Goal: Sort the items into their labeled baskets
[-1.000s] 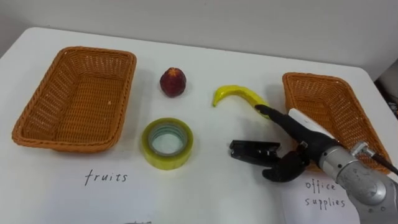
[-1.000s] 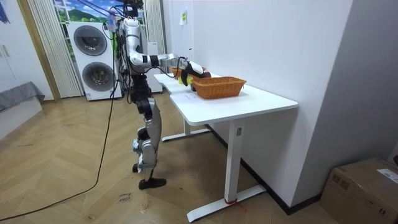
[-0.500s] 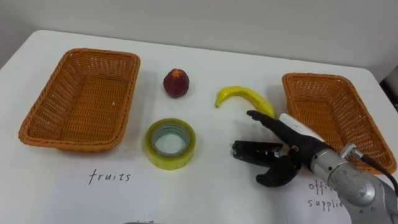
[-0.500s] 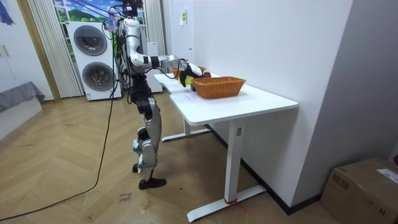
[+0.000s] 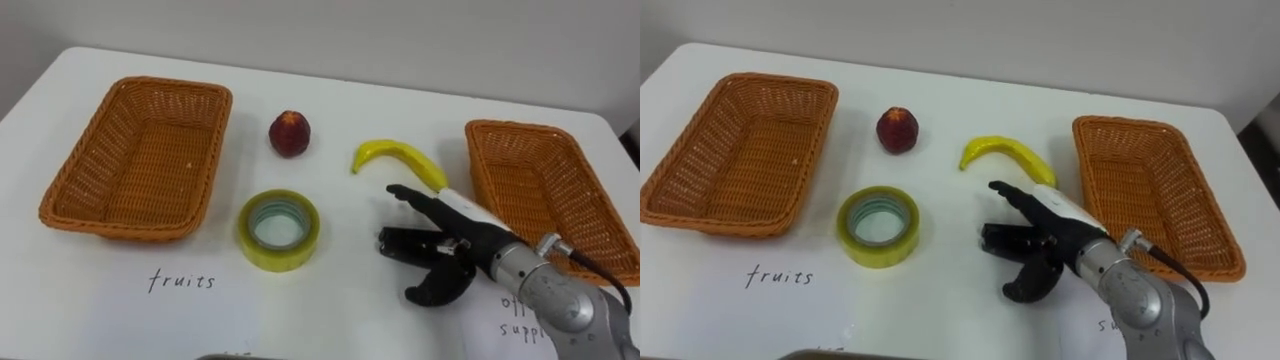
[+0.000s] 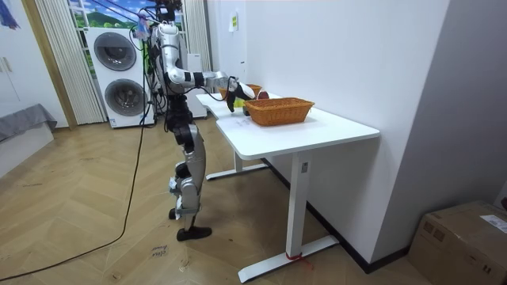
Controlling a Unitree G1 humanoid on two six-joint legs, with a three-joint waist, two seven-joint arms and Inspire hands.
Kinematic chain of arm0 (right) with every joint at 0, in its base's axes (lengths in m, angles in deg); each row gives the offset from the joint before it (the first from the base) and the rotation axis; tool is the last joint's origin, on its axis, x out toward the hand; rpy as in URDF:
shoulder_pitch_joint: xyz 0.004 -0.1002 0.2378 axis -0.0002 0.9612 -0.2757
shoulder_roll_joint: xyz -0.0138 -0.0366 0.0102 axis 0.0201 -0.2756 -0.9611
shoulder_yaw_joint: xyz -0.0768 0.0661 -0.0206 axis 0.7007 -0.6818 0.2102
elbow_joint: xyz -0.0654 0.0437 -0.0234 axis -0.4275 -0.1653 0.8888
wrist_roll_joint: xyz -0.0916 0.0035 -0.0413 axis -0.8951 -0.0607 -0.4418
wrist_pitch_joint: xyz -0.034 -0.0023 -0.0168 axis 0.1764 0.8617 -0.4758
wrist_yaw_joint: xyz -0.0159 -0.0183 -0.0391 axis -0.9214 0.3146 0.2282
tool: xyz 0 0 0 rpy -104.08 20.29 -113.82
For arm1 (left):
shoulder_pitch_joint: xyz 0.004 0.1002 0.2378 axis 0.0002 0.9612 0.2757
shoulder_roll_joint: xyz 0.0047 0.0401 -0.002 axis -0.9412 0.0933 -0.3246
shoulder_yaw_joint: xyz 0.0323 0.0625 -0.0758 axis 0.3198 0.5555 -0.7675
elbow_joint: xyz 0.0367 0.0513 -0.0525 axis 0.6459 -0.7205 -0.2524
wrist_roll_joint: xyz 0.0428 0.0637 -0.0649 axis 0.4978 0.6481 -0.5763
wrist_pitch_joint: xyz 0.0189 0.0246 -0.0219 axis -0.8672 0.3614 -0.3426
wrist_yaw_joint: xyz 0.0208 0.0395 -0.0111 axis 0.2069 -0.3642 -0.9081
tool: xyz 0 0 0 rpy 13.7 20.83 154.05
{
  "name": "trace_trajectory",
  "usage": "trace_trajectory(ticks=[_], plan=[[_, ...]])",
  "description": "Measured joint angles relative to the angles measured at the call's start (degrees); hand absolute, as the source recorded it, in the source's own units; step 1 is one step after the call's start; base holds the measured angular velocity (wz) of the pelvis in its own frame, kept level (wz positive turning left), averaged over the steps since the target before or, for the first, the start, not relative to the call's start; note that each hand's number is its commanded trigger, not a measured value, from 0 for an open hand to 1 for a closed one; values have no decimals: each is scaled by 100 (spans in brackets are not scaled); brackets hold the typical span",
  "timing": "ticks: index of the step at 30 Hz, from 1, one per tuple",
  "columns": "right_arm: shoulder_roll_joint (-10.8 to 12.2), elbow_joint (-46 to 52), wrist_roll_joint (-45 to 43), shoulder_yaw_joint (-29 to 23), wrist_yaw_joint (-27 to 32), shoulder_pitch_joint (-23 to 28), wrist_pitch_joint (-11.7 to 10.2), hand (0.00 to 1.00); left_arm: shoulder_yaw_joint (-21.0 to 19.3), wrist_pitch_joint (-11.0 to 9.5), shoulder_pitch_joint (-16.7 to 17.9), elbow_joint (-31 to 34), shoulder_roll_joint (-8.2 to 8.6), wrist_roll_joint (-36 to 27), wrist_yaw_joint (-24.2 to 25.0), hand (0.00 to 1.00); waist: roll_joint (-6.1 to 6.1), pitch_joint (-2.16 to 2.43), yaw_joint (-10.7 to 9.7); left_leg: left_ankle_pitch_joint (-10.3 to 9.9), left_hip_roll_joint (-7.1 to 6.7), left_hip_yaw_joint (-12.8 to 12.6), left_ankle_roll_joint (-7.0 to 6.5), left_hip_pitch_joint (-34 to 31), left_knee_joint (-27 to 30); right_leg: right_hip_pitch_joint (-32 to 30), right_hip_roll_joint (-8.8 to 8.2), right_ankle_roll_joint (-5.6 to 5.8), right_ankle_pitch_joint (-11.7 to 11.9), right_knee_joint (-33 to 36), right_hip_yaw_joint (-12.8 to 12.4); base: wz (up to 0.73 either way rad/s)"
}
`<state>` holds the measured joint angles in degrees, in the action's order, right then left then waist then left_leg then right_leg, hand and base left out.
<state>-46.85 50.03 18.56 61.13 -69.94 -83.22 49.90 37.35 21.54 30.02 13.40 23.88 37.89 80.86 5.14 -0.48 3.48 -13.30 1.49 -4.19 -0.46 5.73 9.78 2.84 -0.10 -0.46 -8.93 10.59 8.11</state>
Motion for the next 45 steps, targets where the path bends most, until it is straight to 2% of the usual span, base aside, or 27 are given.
trace_trajectory(ticks=[6, 11, 19, 24, 27, 30, 45], plan=[[-4, -30, -50, 29, 0, -1, 10, 0, -22, 0, 8, 7, 1, 1, -3, 0, 23, 11, 3, 0, 0, -3, 0, 26, -12, 6, 2, 0, 0, 2, -6, 0], [-8, -36, -126, 1, -8, -1, 122, 0, -67, 10, 56, 113, 3, 5, -13, 0, 56, 21, 3, 0, 0, -17, 0, 39, -20, 12, 2, 0, 0, 3, -12, 0], [-27, -249, -499, -329, -10, -5, 140, 0, -96, 34, 187, 457, 54, 15, -3, 0, 71, 20, 3, 0, 0, -10, -1, 30, -41, 3, 1, 1, 0, 7, -12, 0], [-33, -248, -674, -379, -10, -10, 212, 0, -230, 103, 178, 457, 63, 54, 1, 0, 153, 25, -10, 0, -1, -12, -1, 26, -31, -6, 3, 1, 0, 5, -17, 0], [-35, -249, -678, -420, -10, -122, 219, 0, -304, 104, 180, 456, 54, 53, -2, 0, 216, -6, -10, 0, -1, -10, -1, 22, -32, -7, 3, 1, -1, 2, -18, 0], [-38, -249, -673, -568, -2, -253, 255, 0, -304, 108, 199, 456, 25, 53, -1, 0, 250, -4, -7, 0, -1, -6, -1, 8, -31, -17, 4, 1, 0, 0, -18, 0], [-51, -254, -672, -582, -1, -332, 261, 0, -299, 123, 252, 457, 24, 45, 49, 0, 225, -6, 43, 0, 2, 16, 0, -9, -24, -27, 8, 0, 0, 2, -14, 0]])
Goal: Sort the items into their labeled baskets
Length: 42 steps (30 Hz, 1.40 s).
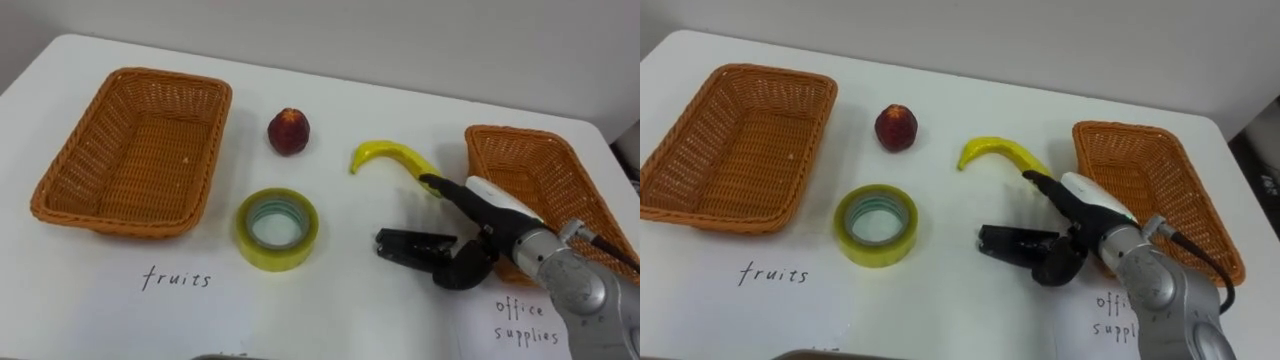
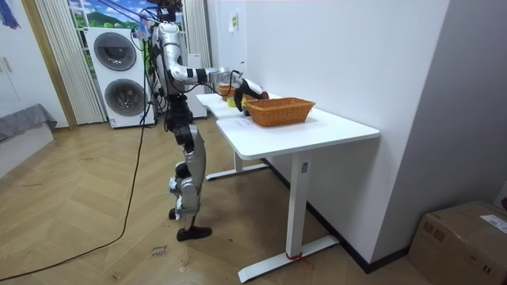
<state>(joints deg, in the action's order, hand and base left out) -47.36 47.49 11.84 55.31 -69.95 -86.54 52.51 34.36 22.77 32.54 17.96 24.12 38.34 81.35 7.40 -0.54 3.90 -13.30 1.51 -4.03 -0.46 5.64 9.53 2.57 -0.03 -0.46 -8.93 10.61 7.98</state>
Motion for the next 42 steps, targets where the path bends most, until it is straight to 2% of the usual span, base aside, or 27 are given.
trace_trajectory(ticks=[8, 21, 42], plan=[[-5, -117, -7, 65, -14, -1, 61, 0, 1, 0, -33, 0, 12, -1, 102, 0, -33, -9, 126, 0, -1, -8, 0, 5, 2, 1, -1, 0, 0, 0, -2, 0], [-5, -236, -3, 275, -86, -48, 61, 0, 5, 0, -70, -1, -4, 3, 213, 0, -39, -14, 141, 1, -4, 63, 0, 7, 6, 27, -3, 0, 0, -4, 20, 1], [-2, -603, -47, 277, -80, -326, 72, 0, 10, 30, -81, -1, -4, 5, 184, 0, -41, -14, 190, 1, -3, 121, 1, 1, 12, 33, 2, 0, 0, -6, 53, 0]])
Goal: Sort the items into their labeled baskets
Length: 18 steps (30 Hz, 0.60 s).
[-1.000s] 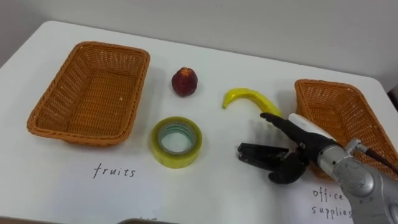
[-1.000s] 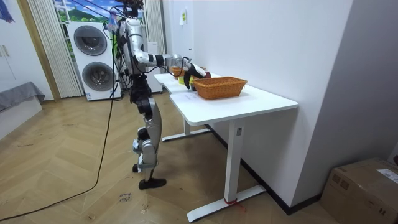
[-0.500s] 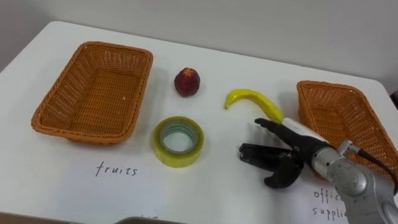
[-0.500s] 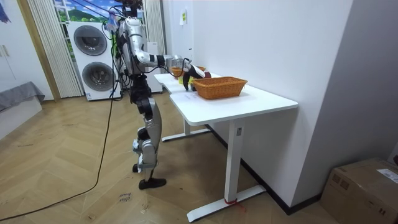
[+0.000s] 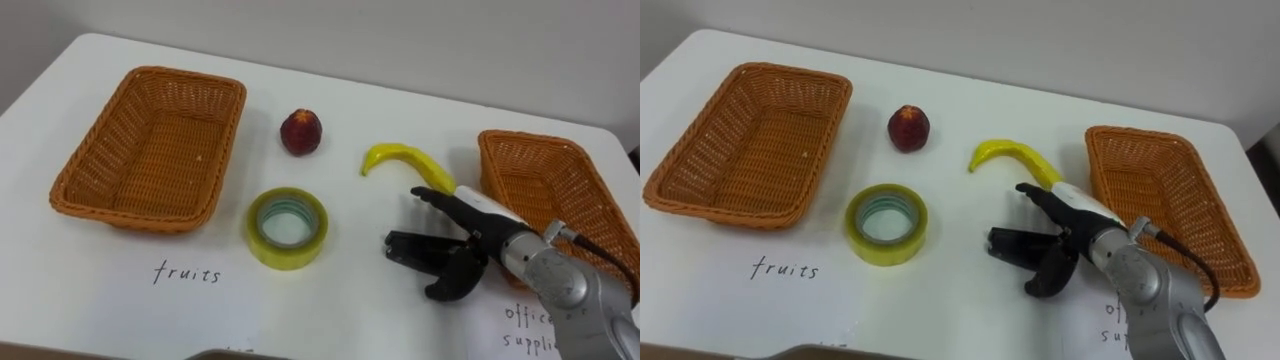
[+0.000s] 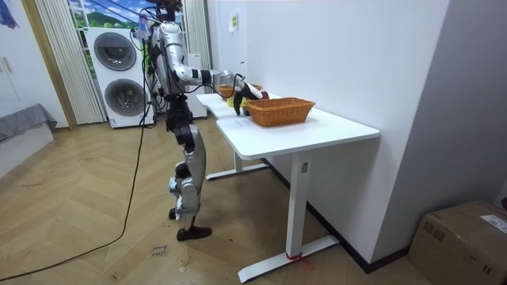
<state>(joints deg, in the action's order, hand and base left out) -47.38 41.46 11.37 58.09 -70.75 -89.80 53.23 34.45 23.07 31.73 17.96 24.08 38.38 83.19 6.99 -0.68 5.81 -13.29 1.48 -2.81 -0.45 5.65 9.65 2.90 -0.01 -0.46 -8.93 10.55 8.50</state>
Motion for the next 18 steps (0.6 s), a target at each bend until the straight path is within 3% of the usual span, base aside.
trace_trajectory(ticks=[18], plan=[[-36, -447, -13, 7, -13, -286, 168, 0, 8, 221, -98, 5, -10, 7, -82, 0, 14, 9, 75, 0, -1, 0, 1, -1, 3, 14, 1, -12, 11, 9, -6, 0]])
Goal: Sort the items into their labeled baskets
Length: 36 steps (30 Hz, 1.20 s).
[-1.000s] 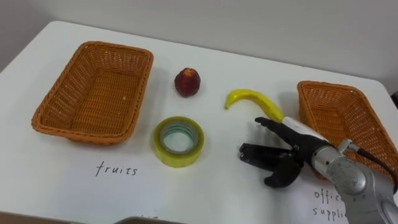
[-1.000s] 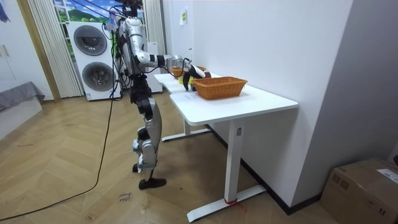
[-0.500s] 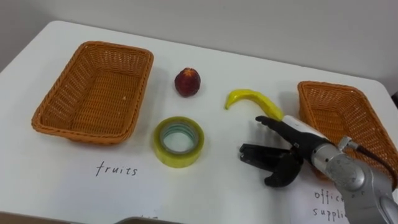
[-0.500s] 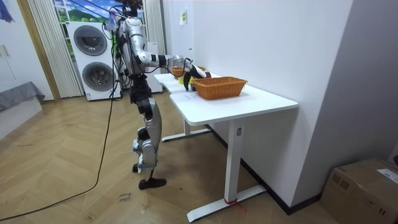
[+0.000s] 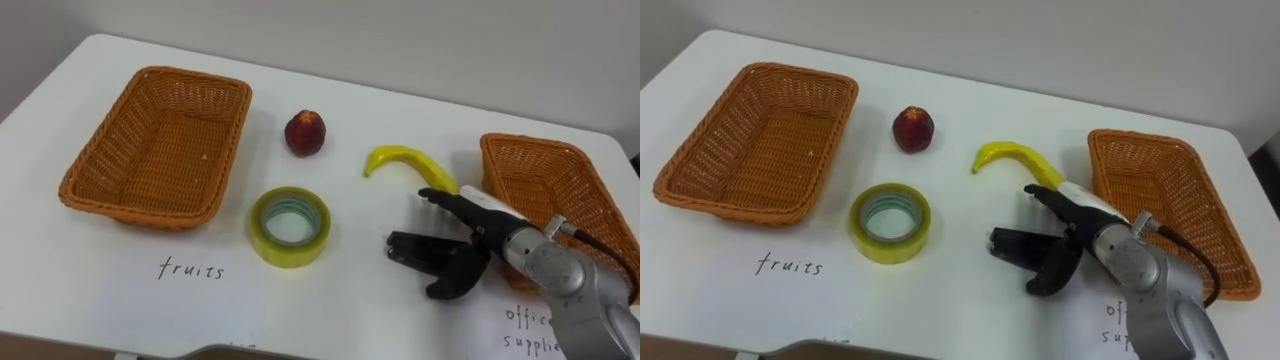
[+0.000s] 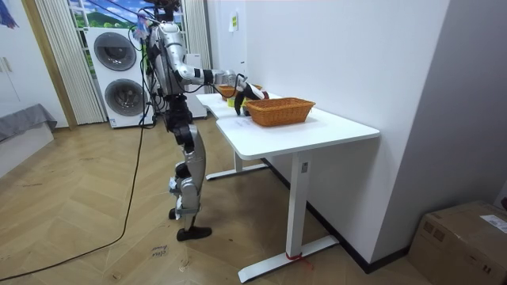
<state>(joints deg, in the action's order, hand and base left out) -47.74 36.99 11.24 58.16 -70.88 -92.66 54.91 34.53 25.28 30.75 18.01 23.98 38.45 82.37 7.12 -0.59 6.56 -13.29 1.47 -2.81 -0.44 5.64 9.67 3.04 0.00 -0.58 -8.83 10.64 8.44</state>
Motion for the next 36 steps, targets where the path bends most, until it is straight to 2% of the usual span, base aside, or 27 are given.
trace_trajectory(ticks=[18, 23, 24, 25, 26, 27, 30, 36], plan=[[-5, 95, -188, 65, -308, -76, 188, 0, 36, 18, -10, -1, -1, 3, -129, 0, 12, 9, 108, 0, 0, -5, 0, -3, -4, -11, -1, 0, 1, -1, 4, 0], [-9, 328, -382, 286, -502, -74, 187, 0, 35, 15, -38, 0, -4, 8, -164, 0, 16, 12, 157, 1, 2, -19, 1, -5, 0, -11, -5, 0, 1, -1, 25, 0], [-9, 378, -387, 345, -555, -74, 188, 10, 35, 15, -48, 0, -6, 15, -163, 0, 17, 12, 160, 1, 1, -20, 1, -7, -2, -11, -6, 0, 2, -1, 32, 0], [-9, 406, -387, 382, -571, -74, 189, 66, 35, 15, -50, 0, -8, 15, -163, 0, 17, 12, 162, 0, 2, -19, 1, -9, -3, -11, -7, 0, 2, -1, 40, 0], [-11, 466, -387, 453, -625, -73, 185, 92, 35, 15, -51, 2, -10, 50, -161, 0, 17, 12, 165, 0, 1, -16, 1, -13, -5, -11, -7, 0, 2, -2, 42, 0], [-23, 508, -393, 483, -686, -73, 180, 100, 36, 17, -50, 19, -10, 83, -157, 0, 17, 12, 172, 0, 2, -15, 1, -15, -7, -12, -6, 0, 2, -2, 43, 0], [-85, 523, -387, 500, -750, -65, 189, 100, 39, 18, -53, 115, -11, 195, -150, 0, 20, 14, 184, 1, 2, 12, 1, -26, -4, -12, -10, 0, 2, -2, 92, 3], [-148, 525, -409, 500, -516, -113, 195, 100, 107, 18, -96, 211, -25, 279, -139, 0, 23, 28, 244, 2, 2, 41, 3, -34, 2, -13, -9, 0, 1, -9, 121, 2]])
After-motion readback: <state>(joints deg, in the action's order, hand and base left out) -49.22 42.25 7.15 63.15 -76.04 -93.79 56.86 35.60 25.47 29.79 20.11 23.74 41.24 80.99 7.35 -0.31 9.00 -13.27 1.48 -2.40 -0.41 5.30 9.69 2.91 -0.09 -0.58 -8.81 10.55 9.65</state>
